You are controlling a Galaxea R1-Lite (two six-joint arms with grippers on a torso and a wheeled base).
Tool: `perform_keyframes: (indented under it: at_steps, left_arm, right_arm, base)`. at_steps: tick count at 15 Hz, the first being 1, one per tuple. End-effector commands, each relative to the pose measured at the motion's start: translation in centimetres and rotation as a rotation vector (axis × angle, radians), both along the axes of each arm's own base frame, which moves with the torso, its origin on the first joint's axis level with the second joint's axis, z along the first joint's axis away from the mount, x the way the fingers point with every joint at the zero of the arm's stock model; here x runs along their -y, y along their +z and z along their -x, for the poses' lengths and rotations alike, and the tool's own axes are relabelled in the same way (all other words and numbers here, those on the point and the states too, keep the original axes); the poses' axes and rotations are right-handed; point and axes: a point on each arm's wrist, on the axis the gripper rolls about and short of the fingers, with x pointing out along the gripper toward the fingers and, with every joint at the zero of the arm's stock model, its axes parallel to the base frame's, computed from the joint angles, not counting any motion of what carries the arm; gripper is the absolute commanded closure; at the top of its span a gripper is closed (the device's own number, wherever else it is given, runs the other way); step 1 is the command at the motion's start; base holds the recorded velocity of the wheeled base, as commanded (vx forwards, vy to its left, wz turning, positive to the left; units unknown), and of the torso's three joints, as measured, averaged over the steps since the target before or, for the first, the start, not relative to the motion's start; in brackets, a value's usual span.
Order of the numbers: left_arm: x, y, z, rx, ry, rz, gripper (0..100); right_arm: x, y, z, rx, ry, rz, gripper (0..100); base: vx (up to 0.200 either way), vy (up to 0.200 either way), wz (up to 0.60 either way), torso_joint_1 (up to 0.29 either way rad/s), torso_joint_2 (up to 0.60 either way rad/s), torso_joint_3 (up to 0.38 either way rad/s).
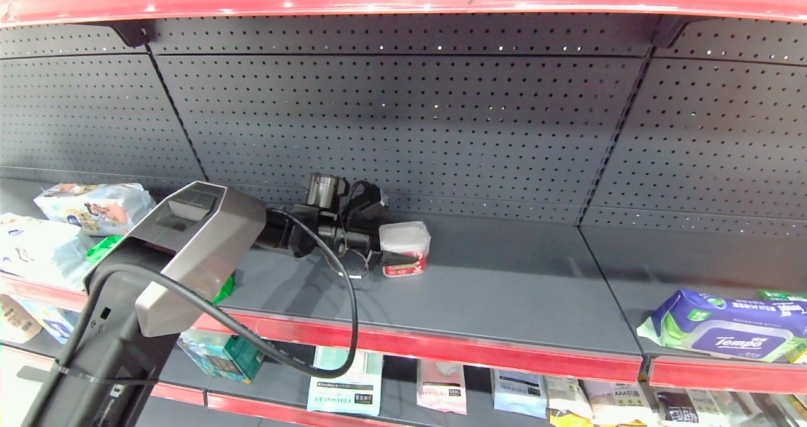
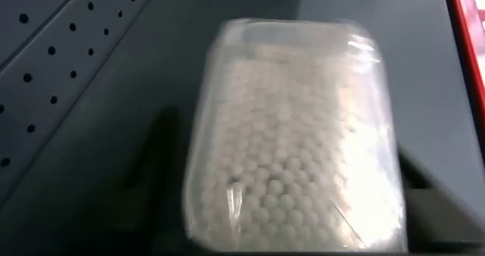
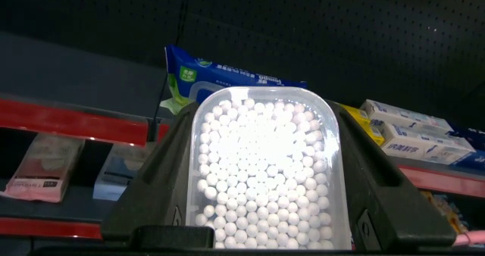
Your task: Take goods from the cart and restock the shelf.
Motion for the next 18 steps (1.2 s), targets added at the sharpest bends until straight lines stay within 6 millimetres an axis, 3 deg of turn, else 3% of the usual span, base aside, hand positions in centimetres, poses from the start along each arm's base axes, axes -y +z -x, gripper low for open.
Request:
perform_keyframes:
  at_steps: [1, 7, 12, 18]
  left_arm:
    - [0.0, -0.1, 0.0, -0.002, 0.0, -0.001, 100]
    - [-0.5, 0.4, 0.2, -0.002, -0.013, 0.01, 100]
    - [-2.3, 3.2, 2.7, -0.033, 0.001, -0.003, 100]
    - [-6.0, 2.8, 6.1, -0.017, -0.033, -0.034, 100]
  right_arm:
    - [0.0, 0.0, 0.0, 0.0, -0.002, 0.001, 100]
    - [0.0, 0.0, 0.0, -0.001, 0.0, -0.001, 100]
    - [0.0, -0.1, 0.0, -0.003, 0.002, -0.004, 100]
    - [0.0, 0.0, 0.0, -0.002, 0.0, -0.003, 100]
  base:
    - [0.0, 0.0, 0.0, 0.0, 0.0, 0.0]
    - [0.0, 0.0, 0.0, 0.0, 0.0, 0.0]
    - [0.0, 0.0, 0.0, 0.0, 0.0, 0.0]
    - [0.0, 0.0, 0.0, 0.0, 0.0, 0.0]
